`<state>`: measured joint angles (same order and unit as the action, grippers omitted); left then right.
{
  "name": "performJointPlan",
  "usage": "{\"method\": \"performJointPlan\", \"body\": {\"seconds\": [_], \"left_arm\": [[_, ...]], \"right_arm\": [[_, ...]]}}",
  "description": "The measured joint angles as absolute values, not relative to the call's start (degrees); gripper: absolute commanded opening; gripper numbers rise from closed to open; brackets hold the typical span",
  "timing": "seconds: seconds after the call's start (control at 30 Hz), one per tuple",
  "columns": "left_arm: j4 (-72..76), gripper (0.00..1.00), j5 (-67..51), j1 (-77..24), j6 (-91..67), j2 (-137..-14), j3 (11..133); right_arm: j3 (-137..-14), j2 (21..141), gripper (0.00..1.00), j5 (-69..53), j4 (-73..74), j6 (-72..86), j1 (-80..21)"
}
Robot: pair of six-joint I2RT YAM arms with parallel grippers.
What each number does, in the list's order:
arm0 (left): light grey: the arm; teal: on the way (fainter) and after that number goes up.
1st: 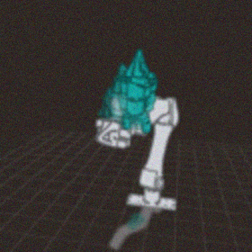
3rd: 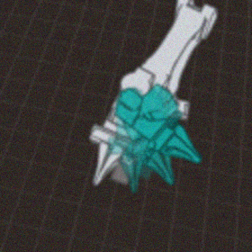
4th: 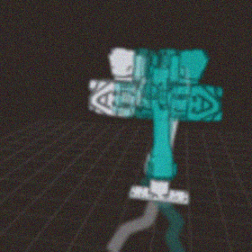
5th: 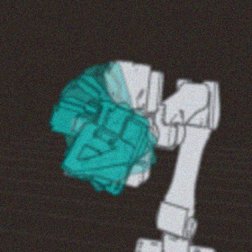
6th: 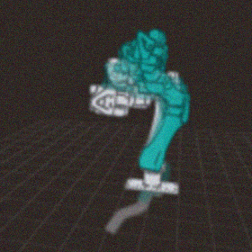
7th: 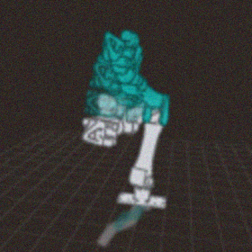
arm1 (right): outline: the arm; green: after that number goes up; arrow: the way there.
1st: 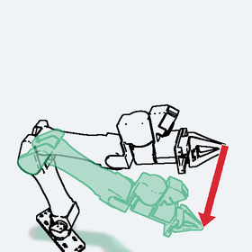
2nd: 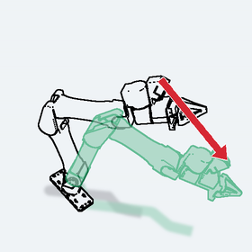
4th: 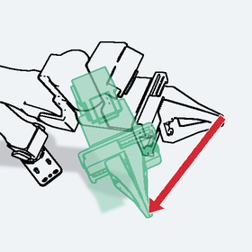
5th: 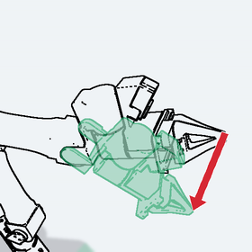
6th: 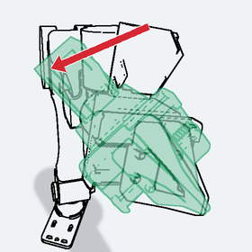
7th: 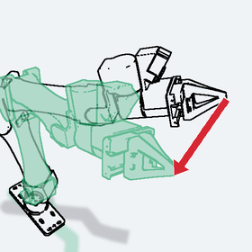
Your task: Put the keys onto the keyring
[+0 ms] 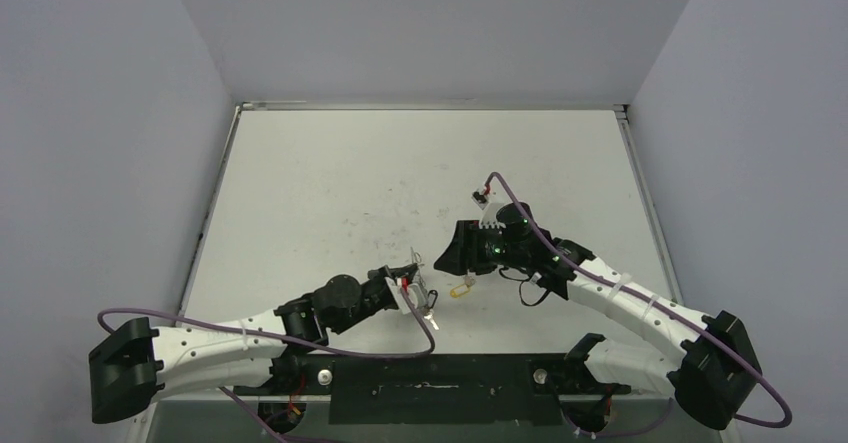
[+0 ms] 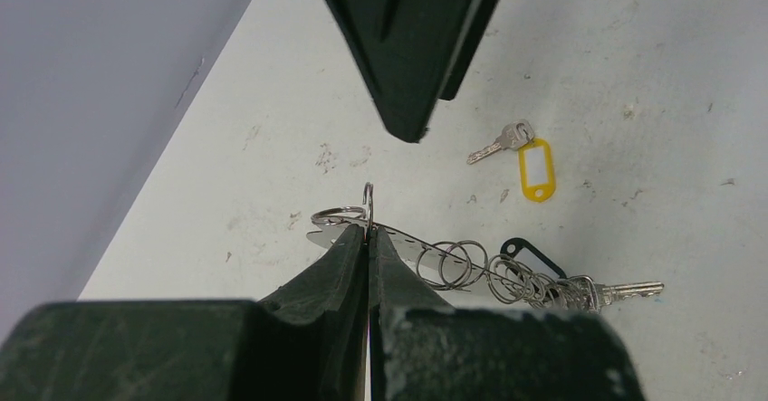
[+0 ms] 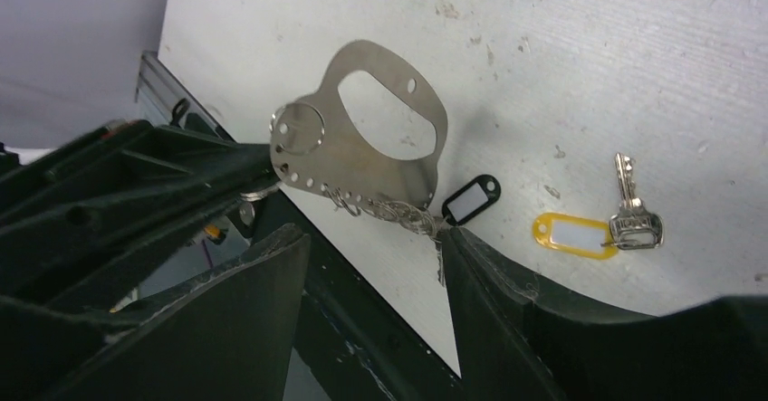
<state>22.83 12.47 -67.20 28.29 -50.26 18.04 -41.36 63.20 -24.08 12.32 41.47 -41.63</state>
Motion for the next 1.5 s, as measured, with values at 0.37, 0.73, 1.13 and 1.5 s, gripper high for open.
{"method": "performJointPlan", "body": {"seconds": [0.37, 0.73, 1.13, 1.5], "left_arm": [[24.99, 0.00, 14.52, -65.21, 22.59, -57.10, 19.05], [24.93, 0.00, 7.11, -54.81, 13.23, -69.08, 27.29], [22.37, 0.00, 4.97, -51.24, 10.96, -85.21, 37.76], [17.47, 0.00, 4.64, -50.85, 11.70, -95.92, 47.35]], "right_arm": [[-35.55, 63.55, 0.46, -27.24, 7.60, 38.57, -41.58], [-32.62, 67.94, 0.47, -27.88, 4.43, 38.61, -37.26], [-32.23, 71.48, 0.48, -27.33, 3.66, 37.50, -35.48], [-32.29, 71.99, 0.51, -25.32, 5.91, 35.35, -32.84]]}}
